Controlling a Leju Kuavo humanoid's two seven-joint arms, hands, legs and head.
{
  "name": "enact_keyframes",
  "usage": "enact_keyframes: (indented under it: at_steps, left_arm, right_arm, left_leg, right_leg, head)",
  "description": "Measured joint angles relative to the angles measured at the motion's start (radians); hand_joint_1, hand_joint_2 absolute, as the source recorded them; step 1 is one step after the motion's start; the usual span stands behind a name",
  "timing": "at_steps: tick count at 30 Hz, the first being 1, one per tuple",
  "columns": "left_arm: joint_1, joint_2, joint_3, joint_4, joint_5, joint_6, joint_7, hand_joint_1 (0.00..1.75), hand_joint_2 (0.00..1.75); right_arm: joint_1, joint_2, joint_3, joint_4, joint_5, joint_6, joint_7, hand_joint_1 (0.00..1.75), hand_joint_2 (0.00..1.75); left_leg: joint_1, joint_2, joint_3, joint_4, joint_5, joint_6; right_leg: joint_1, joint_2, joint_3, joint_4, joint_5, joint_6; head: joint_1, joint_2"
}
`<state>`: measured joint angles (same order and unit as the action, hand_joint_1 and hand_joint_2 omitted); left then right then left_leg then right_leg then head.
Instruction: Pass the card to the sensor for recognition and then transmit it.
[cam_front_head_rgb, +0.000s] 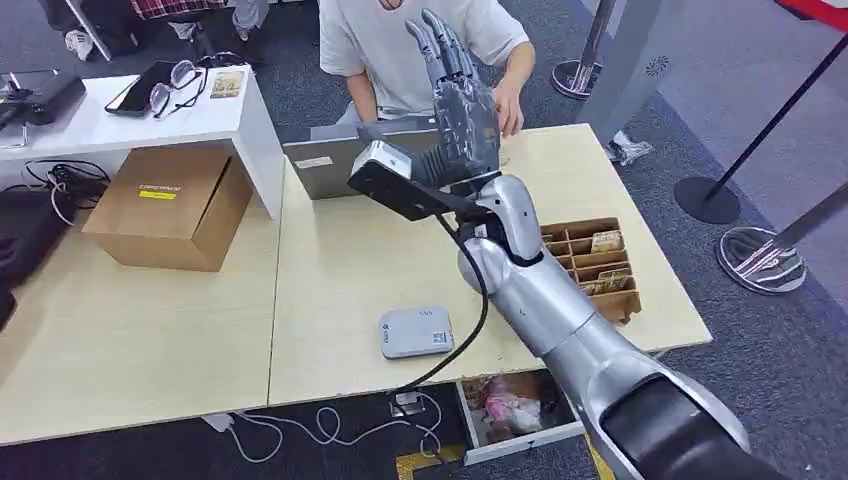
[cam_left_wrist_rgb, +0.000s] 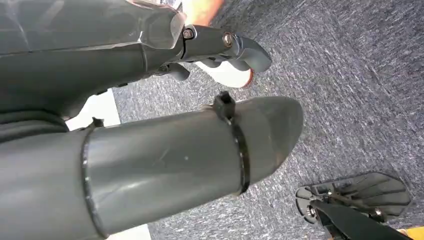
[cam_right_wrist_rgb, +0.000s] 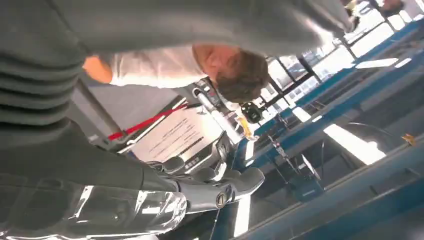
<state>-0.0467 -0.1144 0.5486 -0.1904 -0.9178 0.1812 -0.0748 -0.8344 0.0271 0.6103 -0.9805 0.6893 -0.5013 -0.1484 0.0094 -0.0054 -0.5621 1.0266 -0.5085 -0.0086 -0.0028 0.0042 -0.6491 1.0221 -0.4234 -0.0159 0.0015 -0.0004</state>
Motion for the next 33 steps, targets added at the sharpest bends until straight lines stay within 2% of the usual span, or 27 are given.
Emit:
enact_keyframes:
  at_steps: [2, 7, 11, 16, 23, 33]
  left_arm:
    - [0.001, 0.000, 0.003, 0.000, 0.003, 0.000, 0.000, 0.00, 0.00]
    - [0.007, -0.002, 0.011, 0.000, 0.013, 0.004, -0.008, 0.00, 0.00]
    - [0.008, -0.002, 0.015, 0.000, 0.013, 0.004, -0.011, 0.00, 0.00]
    - [0.010, -0.002, 0.021, 0.000, 0.013, 0.004, -0.013, 0.00, 0.00]
    - [0.010, -0.002, 0.026, 0.000, 0.016, 0.003, -0.019, 0.00, 0.00]
    - [0.009, -0.001, 0.027, 0.000, 0.008, -0.005, -0.019, 0.00, 0.00]
  right_arm:
    - [0.020, -0.001, -0.006, -0.048, -0.038, 0.020, -0.012, 0.00, 0.00]
    - [0.138, -0.006, -0.031, -0.240, -0.343, 0.203, -0.054, 0.00, 0.00]
    - [0.245, -0.023, -0.040, -0.386, -0.493, 0.287, -0.071, 0.00, 0.00]
    - [0.371, -0.049, -0.045, -0.522, -0.593, 0.315, -0.094, 0.00, 0.00]
    - [0.483, -0.063, -0.046, -0.629, -0.630, 0.320, -0.107, 0.00, 0.00]
    - [0.528, -0.067, -0.050, -0.682, -0.623, 0.323, -0.111, 0.00, 0.00]
  left_leg:
    - [0.000, 0.000, 0.000, 0.000, 0.000, 0.000]
    - [0.000, 0.000, 0.000, 0.000, 0.000, 0.000]
    - [0.000, 0.000, 0.000, 0.000, 0.000, 0.000]
    - [0.000, 0.000, 0.000, 0.000, -0.001, 0.001]
    - [0.000, 0.000, 0.000, 0.000, -0.002, 0.001]
    - [0.000, 0.000, 0.000, 0.000, -0.002, 0.001]
  right_leg:
    - [0.000, 0.000, 0.000, 0.000, 0.000, 0.000]
    - [0.000, 0.000, 0.000, 0.000, 0.000, 0.000]
    - [0.000, 0.000, 0.000, 0.000, -0.001, 0.000]
    - [0.000, 0.000, 0.000, 0.000, -0.001, 0.001]
    - [0.000, 0.000, 0.000, 0.000, -0.001, 0.001]
    - [0.000, 0.000, 0.000, 0.000, -0.001, 0.001]
  head:
    - [0.000, 0.000]
    - [0.000, 0.000]
    - [0.000, 0.000]
    - [0.000, 0.000]
    - [0.000, 0.000]
    - [0.000, 0.000]
